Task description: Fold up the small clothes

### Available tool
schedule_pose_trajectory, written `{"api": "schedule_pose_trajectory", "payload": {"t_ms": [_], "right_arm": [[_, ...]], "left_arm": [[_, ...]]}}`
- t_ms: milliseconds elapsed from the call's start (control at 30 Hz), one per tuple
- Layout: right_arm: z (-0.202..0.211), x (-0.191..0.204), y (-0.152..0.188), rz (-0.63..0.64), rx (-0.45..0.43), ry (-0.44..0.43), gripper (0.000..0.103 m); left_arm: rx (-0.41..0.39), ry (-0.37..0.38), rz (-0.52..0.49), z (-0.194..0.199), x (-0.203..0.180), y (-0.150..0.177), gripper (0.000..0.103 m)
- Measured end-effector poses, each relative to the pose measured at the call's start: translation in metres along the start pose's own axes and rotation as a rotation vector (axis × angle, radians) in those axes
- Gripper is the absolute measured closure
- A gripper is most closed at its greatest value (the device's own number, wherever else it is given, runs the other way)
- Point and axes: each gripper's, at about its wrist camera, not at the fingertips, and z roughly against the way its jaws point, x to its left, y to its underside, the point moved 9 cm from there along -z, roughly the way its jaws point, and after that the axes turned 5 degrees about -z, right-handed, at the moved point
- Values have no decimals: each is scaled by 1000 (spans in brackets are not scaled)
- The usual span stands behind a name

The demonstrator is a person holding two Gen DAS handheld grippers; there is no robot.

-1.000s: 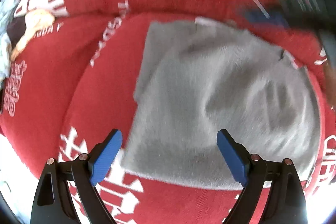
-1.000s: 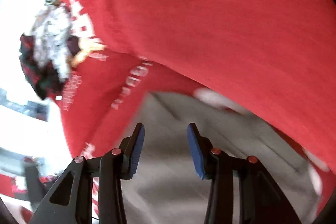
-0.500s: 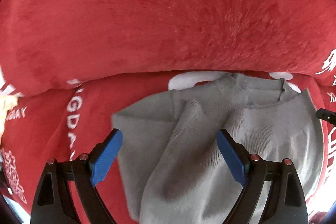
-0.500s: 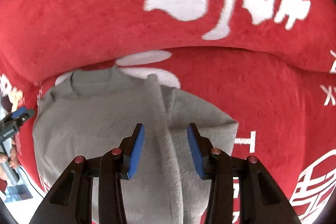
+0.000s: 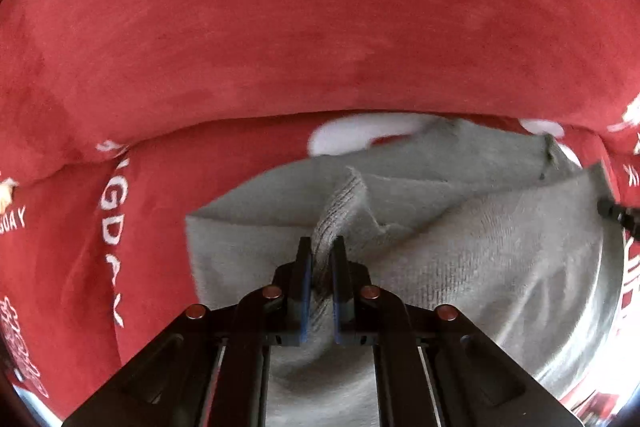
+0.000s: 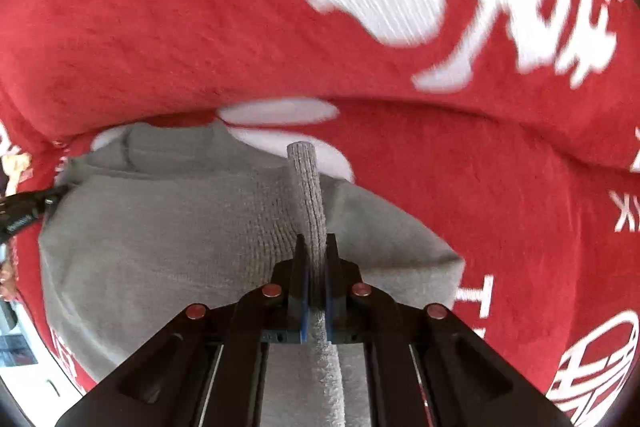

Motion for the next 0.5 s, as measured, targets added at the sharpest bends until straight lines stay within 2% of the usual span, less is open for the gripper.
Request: {"api": "schedule_pose_trajectory", "payload": {"t_ms": [133,167,200,233,267,367,433,500], "right_arm": [[-7,-4,1,-32,-7,11,97],[-7,-6,1,-44,-7,18,91],[-6,-8,1,-54,-6,27,88],[-4,-11,1,-70,-6,31,79],[-1,-15,2,-89,-3,41,75],[29,-20,5,-143,-56,97,75],[49,-4,11,-169,-101,39,75],[57,18,21,-175,-96,-11,75]], "left_arm": [[-26,-14,-21,3,10,-3,93],[-33,-37,-20,5,14,-3,93],[-49,-95,-5,8,27,-4,93],[-52,-114,18,10,39,-5,93],[-50,-105,41,12,48,-4,93],[-32,-55,84,22,64,6,93],[-39,-6,58,33,61,11,93],[-42,78,32,42,45,11,93]]}}
